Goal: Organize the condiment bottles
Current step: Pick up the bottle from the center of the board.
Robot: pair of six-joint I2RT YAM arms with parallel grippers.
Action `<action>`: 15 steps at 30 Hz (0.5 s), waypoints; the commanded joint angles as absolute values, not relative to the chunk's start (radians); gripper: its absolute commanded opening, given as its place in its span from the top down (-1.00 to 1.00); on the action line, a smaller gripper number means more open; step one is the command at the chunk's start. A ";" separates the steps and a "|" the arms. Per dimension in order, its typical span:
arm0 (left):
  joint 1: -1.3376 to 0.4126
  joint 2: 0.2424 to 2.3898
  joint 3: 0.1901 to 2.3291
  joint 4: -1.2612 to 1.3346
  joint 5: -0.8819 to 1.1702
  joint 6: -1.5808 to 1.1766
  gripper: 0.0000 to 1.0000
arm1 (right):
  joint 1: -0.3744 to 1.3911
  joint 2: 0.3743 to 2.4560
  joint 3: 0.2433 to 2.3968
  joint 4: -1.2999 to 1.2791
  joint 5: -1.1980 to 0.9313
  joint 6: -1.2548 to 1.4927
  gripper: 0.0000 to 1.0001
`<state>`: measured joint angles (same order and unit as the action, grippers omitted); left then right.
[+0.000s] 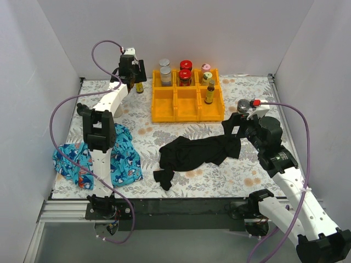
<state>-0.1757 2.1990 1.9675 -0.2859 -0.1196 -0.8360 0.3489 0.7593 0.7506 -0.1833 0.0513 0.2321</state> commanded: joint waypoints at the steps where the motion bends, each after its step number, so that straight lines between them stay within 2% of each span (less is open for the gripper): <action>1: -0.172 2.206 2.028 -0.241 -0.212 -0.793 -0.27 | 0.350 0.739 0.738 -0.130 0.103 0.201 -0.95; 7: -0.170 2.275 2.085 -0.184 -0.236 -0.741 -0.28 | 0.359 0.750 0.749 -0.130 0.086 0.210 -0.95; 13: -0.172 2.321 2.114 -0.127 -0.210 -0.724 -0.21 | 0.359 0.767 0.758 -0.130 0.077 0.219 -0.93; 15: -0.170 2.341 2.123 -0.127 -0.203 -0.729 -0.13 | 0.359 0.773 0.762 -0.130 0.078 0.219 -0.93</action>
<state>-0.1757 2.3272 2.0743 -0.1688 -0.2016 -0.7490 0.3542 0.7639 0.7368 -0.1768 0.0765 0.2214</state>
